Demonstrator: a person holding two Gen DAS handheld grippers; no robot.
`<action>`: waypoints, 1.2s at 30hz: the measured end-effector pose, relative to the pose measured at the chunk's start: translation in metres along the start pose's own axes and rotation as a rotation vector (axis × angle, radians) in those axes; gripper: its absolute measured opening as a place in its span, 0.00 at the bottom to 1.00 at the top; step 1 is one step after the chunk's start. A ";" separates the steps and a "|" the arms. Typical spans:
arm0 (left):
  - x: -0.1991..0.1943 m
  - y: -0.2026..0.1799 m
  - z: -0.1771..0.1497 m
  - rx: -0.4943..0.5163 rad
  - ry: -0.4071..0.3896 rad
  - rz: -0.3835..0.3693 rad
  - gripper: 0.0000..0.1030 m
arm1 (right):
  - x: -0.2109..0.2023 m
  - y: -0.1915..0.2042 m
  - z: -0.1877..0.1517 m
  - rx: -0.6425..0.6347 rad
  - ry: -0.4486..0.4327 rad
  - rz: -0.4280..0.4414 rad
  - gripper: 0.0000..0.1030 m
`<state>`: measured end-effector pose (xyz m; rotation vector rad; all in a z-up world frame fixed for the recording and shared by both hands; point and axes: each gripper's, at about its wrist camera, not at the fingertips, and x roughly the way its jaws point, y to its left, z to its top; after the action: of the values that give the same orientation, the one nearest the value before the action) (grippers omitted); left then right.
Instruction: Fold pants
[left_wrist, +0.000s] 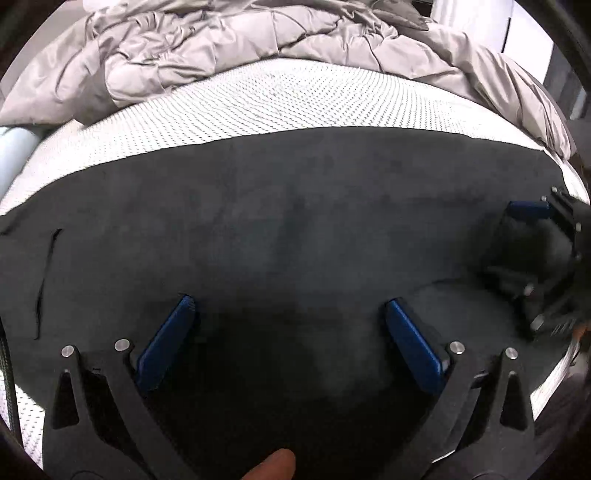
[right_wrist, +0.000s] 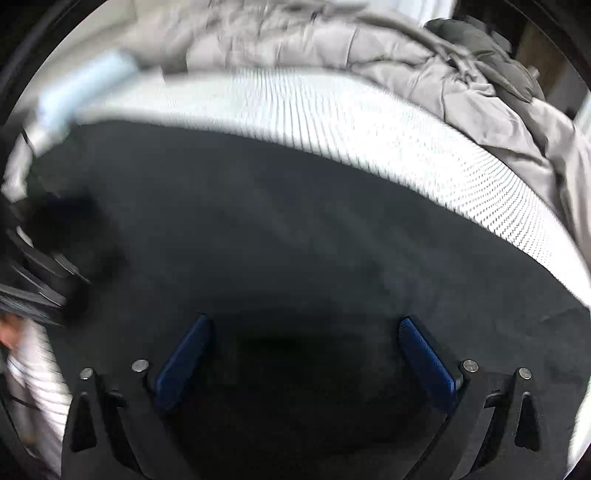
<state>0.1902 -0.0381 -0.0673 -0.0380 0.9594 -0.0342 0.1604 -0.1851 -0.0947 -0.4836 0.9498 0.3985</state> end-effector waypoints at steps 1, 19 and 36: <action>-0.003 0.006 -0.004 -0.003 -0.009 0.008 1.00 | -0.001 0.000 -0.003 -0.012 -0.002 0.011 0.99; 0.029 -0.009 0.059 0.044 0.127 -0.045 0.99 | -0.032 -0.041 0.015 0.166 -0.080 0.091 1.00; -0.012 0.064 0.022 0.010 0.047 -0.010 0.89 | -0.015 -0.101 -0.014 0.249 0.034 -0.158 0.99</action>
<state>0.2021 0.0263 -0.0483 -0.0330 1.0063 -0.0491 0.1960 -0.2771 -0.0669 -0.3356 0.9716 0.1262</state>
